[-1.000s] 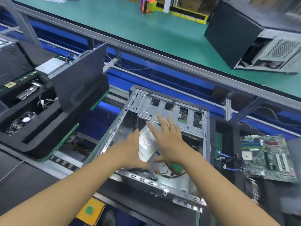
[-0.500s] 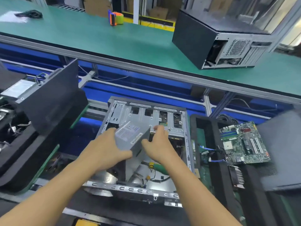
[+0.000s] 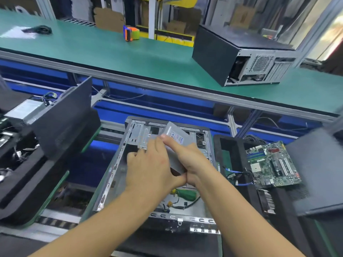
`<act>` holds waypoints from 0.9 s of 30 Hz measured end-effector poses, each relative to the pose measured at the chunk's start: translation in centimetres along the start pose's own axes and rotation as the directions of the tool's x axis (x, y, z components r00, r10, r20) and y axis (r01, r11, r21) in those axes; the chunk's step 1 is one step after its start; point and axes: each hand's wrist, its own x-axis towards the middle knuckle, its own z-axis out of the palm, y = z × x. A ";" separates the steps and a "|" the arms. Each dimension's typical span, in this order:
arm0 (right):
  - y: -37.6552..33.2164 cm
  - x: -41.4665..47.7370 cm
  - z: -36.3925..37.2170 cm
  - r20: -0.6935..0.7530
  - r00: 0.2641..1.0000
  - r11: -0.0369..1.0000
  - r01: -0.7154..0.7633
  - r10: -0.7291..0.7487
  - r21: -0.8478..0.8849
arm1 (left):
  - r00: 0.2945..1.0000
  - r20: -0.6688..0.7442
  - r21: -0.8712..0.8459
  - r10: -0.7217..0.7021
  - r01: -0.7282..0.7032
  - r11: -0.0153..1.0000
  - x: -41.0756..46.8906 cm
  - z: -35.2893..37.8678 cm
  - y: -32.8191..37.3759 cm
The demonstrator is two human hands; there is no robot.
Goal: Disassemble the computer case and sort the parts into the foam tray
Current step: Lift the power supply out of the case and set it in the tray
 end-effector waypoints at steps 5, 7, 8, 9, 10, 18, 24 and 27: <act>0.0 -0.9 -1.8 -0.090 0.996 0.999 0.023 -0.025 -0.031 | 0.989 -0.067 -0.219 0.132 -0.144 0.965 -1.6 -0.2 0.6; 0.0 -1.3 -2.6 -0.064 0.997 0.999 0.048 -0.048 0.002 | 0.958 -0.200 -0.320 0.204 -0.260 0.911 -2.7 -0.3 0.6; 0.1 -1.5 -3.0 -0.042 0.997 0.998 0.060 -0.059 0.028 | 0.933 -0.290 -0.350 0.216 -0.313 0.883 -3.0 -0.3 0.6; 0.1 -1.7 -3.5 -0.024 0.998 0.997 0.063 -0.062 0.046 | 0.906 -0.365 -0.372 0.214 -0.353 0.858 -3.3 -0.1 0.5; 0.2 -1.9 -4.0 0.003 0.998 0.997 0.059 -0.059 0.057 | 0.886 -0.411 -0.394 0.215 -0.386 0.834 -3.5 -0.1 0.5; 1.1 -2.5 -7.3 0.220 0.975 0.986 -0.036 -0.001 0.164 | 0.874 -0.362 -0.682 0.324 -0.486 0.547 -1.7 0.3 -1.0; 3.1 -2.0 -7.7 0.335 0.941 0.967 -0.130 0.051 0.218 | 0.799 0.095 -0.845 0.594 -0.251 0.473 1.4 1.4 -4.0; 3.9 -1.9 -6.9 0.426 0.903 0.973 -0.141 0.050 0.184 | 0.982 0.026 -0.739 0.189 -0.109 0.665 2.2 2.6 -5.0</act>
